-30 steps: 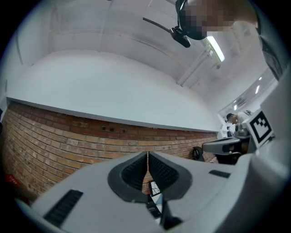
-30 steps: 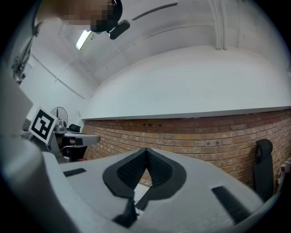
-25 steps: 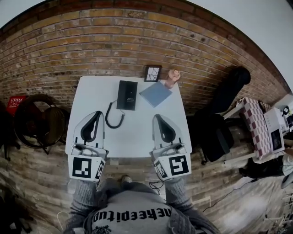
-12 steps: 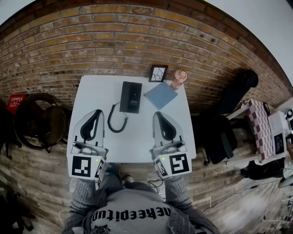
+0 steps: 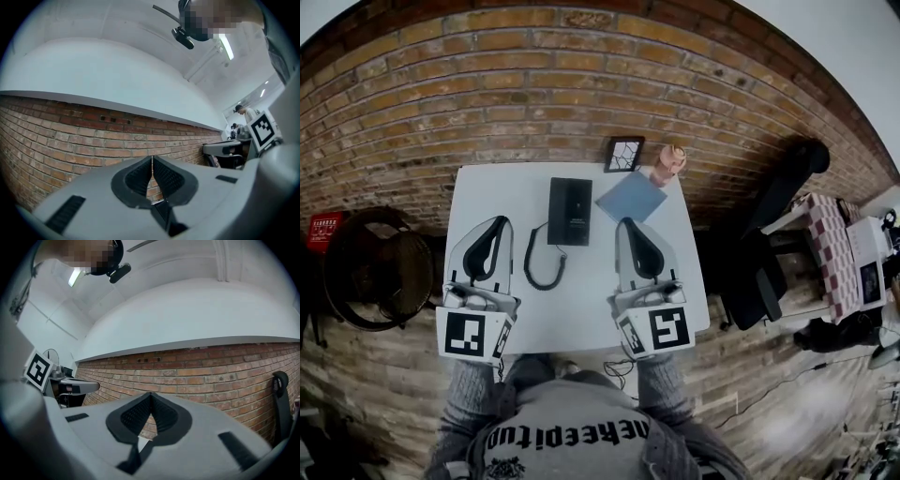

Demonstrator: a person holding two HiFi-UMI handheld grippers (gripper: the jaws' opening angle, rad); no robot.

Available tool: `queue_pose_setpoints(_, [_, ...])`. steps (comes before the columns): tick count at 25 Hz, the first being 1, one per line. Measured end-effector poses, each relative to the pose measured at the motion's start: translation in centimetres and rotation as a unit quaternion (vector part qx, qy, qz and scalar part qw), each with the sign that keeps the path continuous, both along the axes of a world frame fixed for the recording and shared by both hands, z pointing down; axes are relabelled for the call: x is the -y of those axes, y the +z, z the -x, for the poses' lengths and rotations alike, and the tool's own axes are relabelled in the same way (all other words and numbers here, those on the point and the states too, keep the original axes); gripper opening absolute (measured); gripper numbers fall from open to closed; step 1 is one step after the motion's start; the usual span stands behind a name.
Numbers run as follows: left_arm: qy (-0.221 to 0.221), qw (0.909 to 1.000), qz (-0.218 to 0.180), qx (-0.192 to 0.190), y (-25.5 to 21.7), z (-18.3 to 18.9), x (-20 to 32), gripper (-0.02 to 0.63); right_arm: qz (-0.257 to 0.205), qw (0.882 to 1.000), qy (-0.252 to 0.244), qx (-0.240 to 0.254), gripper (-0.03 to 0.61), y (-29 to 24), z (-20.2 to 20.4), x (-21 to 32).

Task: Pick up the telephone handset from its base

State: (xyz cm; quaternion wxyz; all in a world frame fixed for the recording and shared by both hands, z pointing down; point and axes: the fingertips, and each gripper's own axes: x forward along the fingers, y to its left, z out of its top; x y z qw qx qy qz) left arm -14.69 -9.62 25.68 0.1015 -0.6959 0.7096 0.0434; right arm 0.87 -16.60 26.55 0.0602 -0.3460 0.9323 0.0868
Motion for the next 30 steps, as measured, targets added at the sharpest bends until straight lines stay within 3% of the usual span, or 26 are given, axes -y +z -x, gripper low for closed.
queue_pose_setpoints(15, [0.077,0.9966,0.023,-0.016,2.2,4.1,7.7,0.012,0.022,0.997,0.069,-0.014,0.005,2.0,3.7,5.4])
queue_pose_setpoints(20, [0.111,0.9921,0.049,-0.032,4.2,4.2,10.0,0.012,0.042,0.995,0.089,-0.024,0.005,3.5,4.1,6.5])
queue_pose_setpoints(24, [0.144,0.9833,0.096,-0.056,7.3,4.0,11.7,0.012,0.059,0.992,0.104,-0.029,0.005,4.8,4.3,7.2])
queue_pose_setpoints(30, [0.195,0.9613,0.166,-0.100,13.6,3.4,14.0,0.014,0.077,0.989,0.121,-0.047,0.005,6.5,4.2,7.6])
